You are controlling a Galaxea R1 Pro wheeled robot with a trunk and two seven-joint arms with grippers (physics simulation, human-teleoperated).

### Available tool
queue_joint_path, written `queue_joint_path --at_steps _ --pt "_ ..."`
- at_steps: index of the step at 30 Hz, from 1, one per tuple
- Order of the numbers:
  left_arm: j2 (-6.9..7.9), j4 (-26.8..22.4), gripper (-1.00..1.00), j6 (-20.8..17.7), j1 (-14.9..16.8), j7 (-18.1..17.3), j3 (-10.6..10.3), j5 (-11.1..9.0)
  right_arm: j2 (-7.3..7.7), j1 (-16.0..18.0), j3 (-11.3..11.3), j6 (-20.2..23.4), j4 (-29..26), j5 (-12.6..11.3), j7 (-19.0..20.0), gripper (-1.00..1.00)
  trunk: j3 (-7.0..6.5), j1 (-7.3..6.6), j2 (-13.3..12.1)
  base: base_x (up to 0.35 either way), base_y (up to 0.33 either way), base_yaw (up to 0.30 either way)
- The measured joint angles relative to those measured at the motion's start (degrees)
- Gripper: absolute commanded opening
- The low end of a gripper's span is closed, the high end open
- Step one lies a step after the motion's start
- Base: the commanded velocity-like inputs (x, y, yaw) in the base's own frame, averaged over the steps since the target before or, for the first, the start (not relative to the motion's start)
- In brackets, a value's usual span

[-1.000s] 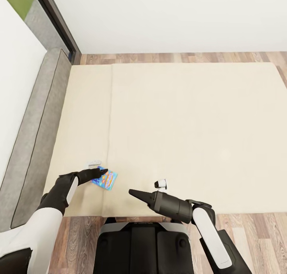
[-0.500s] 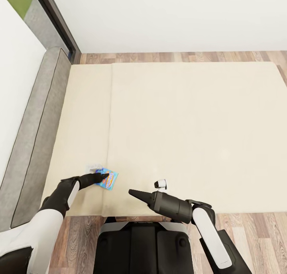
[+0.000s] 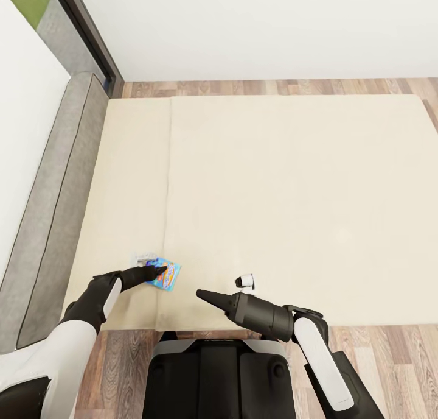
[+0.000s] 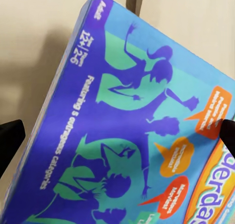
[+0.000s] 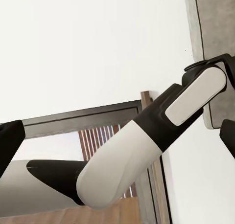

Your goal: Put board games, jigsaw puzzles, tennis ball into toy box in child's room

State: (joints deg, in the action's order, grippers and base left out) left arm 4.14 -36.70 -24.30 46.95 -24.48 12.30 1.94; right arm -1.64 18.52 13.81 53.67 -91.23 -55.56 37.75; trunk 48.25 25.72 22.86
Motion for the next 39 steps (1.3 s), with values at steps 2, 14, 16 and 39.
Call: queue_joint_path --at_steps 2,14,16,39 --pt "-0.01 -0.07 1.00 0.10 0.00 0.01 0.00 0.07 -0.01 0.00 -0.01 0.01 0.00 0.00 0.00 1.00 0.00 0.01 0.00 -0.028 -0.154 0.000" --pt "-0.03 0.00 1.00 0.14 0.00 0.02 0.11 0.23 0.00 0.00 -0.02 0.00 0.00 0.00 0.09 1.00 0.00 0.01 0.00 -0.007 -0.055 0.000" --pt "-0.03 -0.11 1.00 0.26 0.00 0.04 0.13 0.42 0.00 0.00 -0.04 0.01 0.00 0.00 0.09 1.00 0.00 0.02 -0.01 -0.065 -0.162 0.000" --pt "-0.03 -1.12 1.00 0.53 0.00 0.03 0.30 0.70 0.00 0.00 0.03 0.00 0.00 0.08 0.01 1.00 0.00 0.01 -0.01 -0.033 -0.090 0.000"
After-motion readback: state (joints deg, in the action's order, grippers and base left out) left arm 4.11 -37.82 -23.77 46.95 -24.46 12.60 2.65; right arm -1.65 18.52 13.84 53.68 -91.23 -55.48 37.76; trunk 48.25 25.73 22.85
